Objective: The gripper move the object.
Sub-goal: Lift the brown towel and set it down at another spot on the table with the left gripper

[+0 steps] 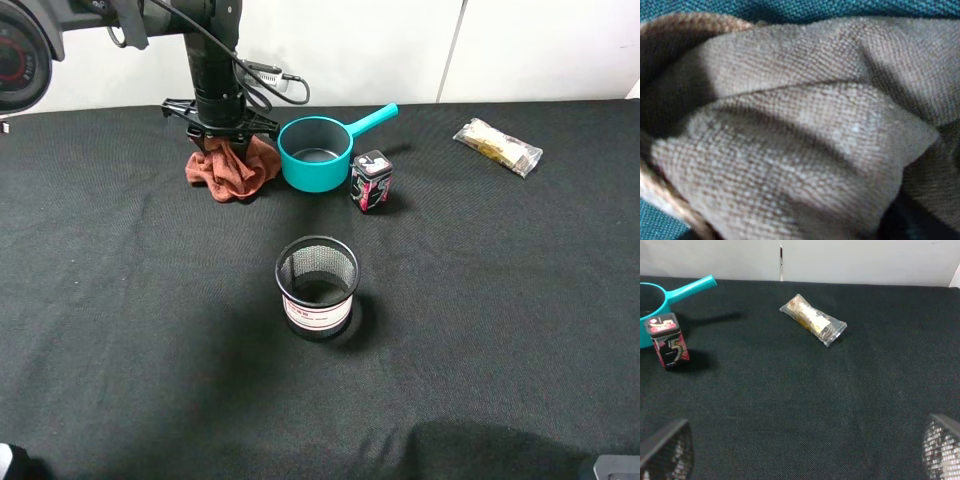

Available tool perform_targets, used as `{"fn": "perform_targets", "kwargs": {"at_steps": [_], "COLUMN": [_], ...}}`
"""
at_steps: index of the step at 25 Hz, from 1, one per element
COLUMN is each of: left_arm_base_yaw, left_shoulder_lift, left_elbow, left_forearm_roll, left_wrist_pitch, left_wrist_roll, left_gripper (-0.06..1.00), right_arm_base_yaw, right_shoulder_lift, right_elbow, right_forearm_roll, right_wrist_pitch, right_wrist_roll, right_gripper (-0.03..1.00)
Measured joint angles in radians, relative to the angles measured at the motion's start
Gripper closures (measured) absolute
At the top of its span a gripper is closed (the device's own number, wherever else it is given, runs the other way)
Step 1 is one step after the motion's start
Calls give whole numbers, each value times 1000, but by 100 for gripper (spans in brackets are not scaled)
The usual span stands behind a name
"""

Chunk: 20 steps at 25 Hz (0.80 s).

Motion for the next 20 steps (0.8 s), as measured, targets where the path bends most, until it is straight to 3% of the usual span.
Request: {"fn": "perform_targets", "kwargs": {"at_steps": [6, 20], "left_arm_base_yaw": [0, 0], "left_shoulder_lift": [0, 0], "left_elbow": [0, -5], "left_forearm_roll": [1, 1], "left_wrist_pitch": [5, 38], "left_wrist_roll": [0, -9], "left_gripper": [26, 24], "right_arm_base_yaw": [0, 0], "right_shoulder_lift": [0, 0], "right_elbow": [0, 0], "right_forearm_roll": [0, 0], "right_wrist_pitch": [0, 0], "right_wrist_roll": [0, 0], "right_gripper": [27, 27]}}
